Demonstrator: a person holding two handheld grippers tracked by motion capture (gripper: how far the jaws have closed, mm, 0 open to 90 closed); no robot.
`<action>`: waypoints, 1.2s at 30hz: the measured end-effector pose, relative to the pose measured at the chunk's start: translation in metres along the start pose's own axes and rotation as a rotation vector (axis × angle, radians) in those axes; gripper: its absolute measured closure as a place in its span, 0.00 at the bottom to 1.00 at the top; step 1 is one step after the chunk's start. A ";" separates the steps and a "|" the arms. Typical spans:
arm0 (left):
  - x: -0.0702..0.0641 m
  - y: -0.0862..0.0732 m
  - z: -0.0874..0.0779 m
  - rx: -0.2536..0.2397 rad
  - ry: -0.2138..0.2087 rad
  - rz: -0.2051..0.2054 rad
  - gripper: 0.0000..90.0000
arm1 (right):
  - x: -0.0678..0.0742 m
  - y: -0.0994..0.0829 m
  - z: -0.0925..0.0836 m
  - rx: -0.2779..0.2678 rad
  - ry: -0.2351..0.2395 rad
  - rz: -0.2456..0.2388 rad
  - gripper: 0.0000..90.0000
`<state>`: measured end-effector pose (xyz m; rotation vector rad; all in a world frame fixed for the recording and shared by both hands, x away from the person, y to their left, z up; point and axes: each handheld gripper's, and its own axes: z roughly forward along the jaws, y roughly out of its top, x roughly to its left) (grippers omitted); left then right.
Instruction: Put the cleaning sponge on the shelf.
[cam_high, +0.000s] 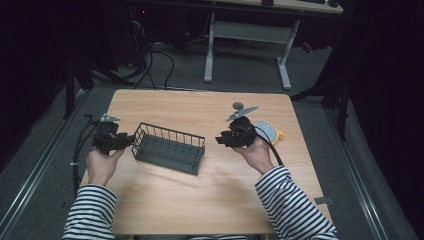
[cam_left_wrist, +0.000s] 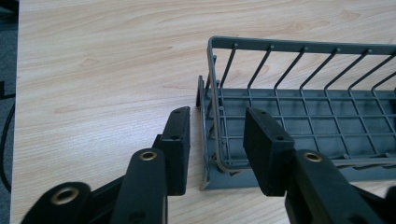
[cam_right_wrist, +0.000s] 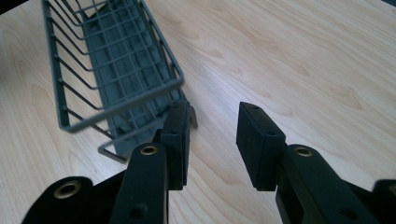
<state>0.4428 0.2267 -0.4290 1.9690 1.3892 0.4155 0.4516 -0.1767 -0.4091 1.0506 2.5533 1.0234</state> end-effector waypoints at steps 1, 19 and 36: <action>0.001 0.000 0.001 0.000 0.001 -0.003 0.71 | 0.001 0.002 0.002 0.000 0.003 -0.003 0.72; 0.002 0.000 0.007 0.024 -0.014 -0.002 0.86 | 0.010 0.036 0.040 0.082 0.042 -0.012 0.79; 0.003 0.001 0.011 0.021 -0.054 -0.020 0.94 | 0.013 0.038 0.049 0.119 0.045 -0.043 0.93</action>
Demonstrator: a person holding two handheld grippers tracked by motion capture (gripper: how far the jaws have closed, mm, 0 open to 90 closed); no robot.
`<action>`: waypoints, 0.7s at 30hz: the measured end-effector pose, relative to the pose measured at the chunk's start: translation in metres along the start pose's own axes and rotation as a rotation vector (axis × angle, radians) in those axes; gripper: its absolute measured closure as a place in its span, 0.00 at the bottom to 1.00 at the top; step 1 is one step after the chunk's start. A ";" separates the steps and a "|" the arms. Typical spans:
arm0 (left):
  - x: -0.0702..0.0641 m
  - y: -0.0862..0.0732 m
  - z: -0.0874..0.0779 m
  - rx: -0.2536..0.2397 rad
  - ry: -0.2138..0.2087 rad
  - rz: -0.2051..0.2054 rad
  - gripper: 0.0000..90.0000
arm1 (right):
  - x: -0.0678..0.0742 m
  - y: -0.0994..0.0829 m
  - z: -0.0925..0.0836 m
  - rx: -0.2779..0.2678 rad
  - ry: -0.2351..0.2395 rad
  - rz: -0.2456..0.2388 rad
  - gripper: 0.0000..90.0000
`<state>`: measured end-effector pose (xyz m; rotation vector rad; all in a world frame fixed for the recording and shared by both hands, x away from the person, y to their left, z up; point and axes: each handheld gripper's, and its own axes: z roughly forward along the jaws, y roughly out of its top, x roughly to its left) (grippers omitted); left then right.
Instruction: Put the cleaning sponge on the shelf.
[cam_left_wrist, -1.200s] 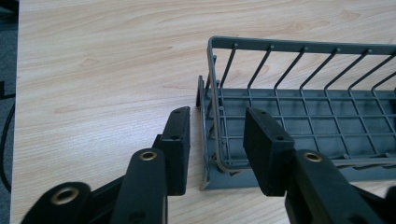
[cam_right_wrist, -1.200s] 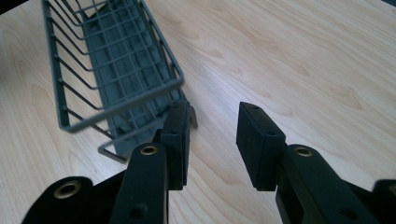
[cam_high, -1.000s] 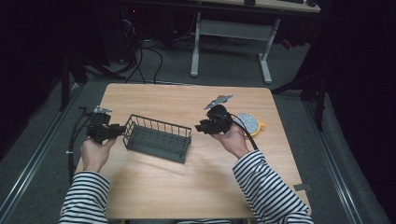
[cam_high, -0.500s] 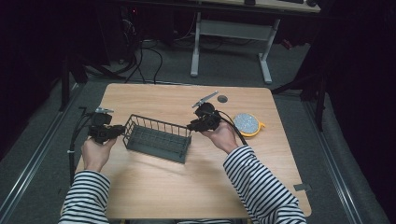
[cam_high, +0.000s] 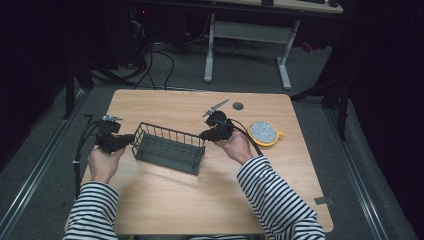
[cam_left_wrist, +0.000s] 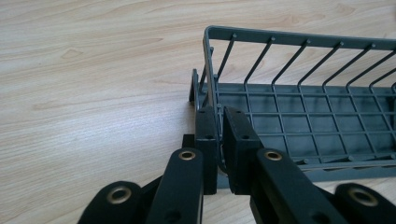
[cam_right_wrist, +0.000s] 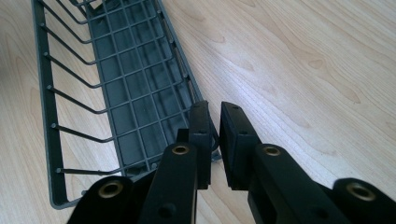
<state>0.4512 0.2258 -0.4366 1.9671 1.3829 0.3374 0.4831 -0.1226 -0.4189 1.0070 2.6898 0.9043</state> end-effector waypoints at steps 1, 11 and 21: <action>0.000 0.000 0.000 -0.001 -0.002 -0.002 0.95 | 0.000 0.000 -0.001 0.002 -0.002 -0.003 0.93; -0.007 0.003 0.008 -0.020 -0.034 -0.019 0.95 | -0.004 -0.011 -0.013 -0.008 -0.003 0.000 0.97; -0.025 0.012 0.018 0.001 -0.043 0.028 0.95 | -0.012 -0.026 -0.024 -0.017 -0.017 0.021 0.97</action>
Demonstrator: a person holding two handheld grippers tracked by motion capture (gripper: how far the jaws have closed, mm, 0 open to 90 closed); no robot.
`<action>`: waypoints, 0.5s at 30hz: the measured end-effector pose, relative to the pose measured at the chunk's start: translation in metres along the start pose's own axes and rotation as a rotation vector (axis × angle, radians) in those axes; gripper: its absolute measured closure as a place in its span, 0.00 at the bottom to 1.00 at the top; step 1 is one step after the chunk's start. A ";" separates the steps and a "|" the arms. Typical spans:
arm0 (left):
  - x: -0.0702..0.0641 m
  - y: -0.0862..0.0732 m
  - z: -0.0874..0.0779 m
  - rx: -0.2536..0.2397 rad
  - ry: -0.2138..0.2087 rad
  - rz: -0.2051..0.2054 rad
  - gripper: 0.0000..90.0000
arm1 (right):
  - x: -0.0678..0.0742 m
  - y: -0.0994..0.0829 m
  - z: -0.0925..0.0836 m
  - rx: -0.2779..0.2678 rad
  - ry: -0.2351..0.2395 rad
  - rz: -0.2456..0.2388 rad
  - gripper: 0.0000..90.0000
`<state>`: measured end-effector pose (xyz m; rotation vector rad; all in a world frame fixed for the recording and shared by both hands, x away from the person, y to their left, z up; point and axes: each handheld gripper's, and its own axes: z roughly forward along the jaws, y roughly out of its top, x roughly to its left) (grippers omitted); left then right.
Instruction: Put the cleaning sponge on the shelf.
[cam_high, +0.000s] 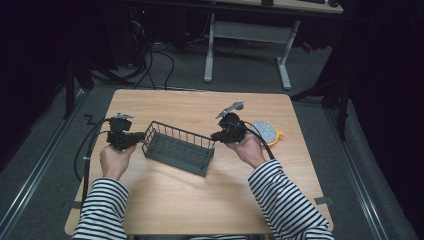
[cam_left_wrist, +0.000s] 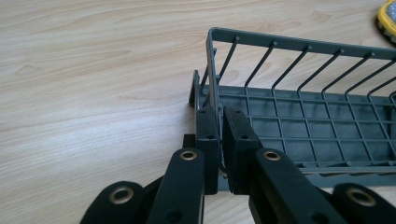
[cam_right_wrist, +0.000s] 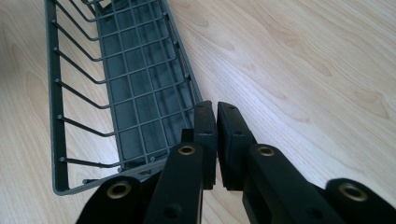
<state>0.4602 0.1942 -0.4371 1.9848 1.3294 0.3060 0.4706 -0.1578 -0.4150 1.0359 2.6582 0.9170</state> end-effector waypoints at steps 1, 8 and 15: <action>-0.002 0.001 0.001 0.000 -0.001 0.003 0.95 | -0.002 -0.003 -0.002 -0.001 -0.002 0.004 0.97; -0.020 0.010 0.014 0.005 -0.022 0.035 0.95 | -0.012 -0.019 -0.016 -0.004 -0.016 0.027 0.97; -0.039 0.018 0.028 0.001 -0.062 0.050 0.95 | -0.026 -0.037 -0.031 -0.009 -0.040 0.054 0.97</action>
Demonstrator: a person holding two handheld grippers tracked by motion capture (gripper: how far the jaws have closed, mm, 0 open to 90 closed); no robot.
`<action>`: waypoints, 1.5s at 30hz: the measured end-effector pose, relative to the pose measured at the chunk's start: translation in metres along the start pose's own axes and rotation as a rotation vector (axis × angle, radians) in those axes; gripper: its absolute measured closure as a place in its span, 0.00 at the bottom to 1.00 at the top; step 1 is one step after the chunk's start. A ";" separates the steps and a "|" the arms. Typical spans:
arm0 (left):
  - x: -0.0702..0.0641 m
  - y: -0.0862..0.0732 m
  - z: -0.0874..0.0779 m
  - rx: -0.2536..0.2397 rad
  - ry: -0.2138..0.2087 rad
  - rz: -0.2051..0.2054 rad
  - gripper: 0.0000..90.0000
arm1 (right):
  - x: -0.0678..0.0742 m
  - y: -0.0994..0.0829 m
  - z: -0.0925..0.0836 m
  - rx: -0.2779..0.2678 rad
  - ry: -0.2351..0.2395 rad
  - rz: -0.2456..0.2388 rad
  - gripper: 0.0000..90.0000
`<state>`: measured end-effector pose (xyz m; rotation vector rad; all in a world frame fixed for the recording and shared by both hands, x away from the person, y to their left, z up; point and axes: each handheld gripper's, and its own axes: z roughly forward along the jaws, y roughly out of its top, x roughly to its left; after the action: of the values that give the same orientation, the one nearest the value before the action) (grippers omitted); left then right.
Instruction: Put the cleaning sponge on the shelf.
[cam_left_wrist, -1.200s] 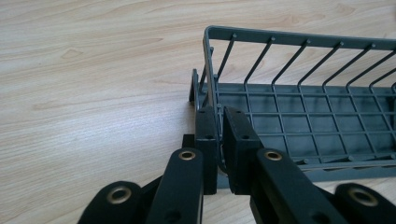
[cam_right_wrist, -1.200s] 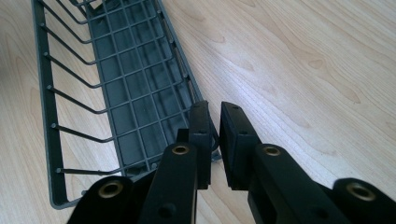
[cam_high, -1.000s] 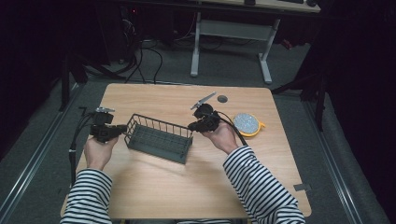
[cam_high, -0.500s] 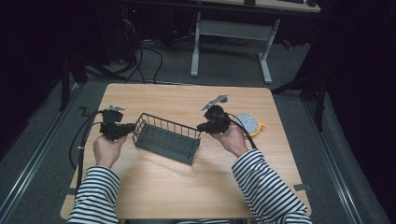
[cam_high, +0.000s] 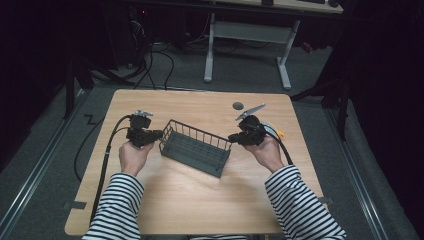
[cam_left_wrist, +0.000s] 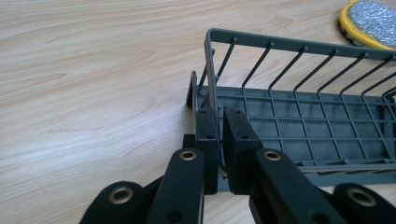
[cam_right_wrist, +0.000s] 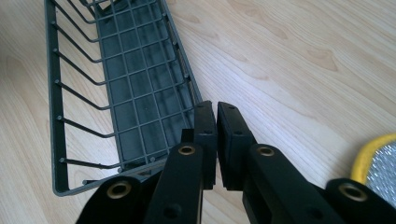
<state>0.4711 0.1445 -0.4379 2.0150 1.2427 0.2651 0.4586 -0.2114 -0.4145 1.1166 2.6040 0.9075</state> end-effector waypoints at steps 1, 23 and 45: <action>-0.002 0.001 0.001 0.001 0.005 0.006 0.95 | -0.002 -0.003 -0.002 -0.005 0.000 0.003 0.97; -0.047 0.016 0.033 -0.018 -0.056 0.052 0.95 | -0.022 -0.046 -0.038 -0.004 -0.066 0.054 0.97; -0.042 0.017 0.007 -0.078 -0.025 0.075 0.50 | -0.027 -0.052 -0.050 -0.084 -0.045 0.125 0.71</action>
<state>0.4650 0.1012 -0.4230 1.9941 1.1256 0.3193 0.4280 -0.2818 -0.4076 1.2736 2.4599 0.9948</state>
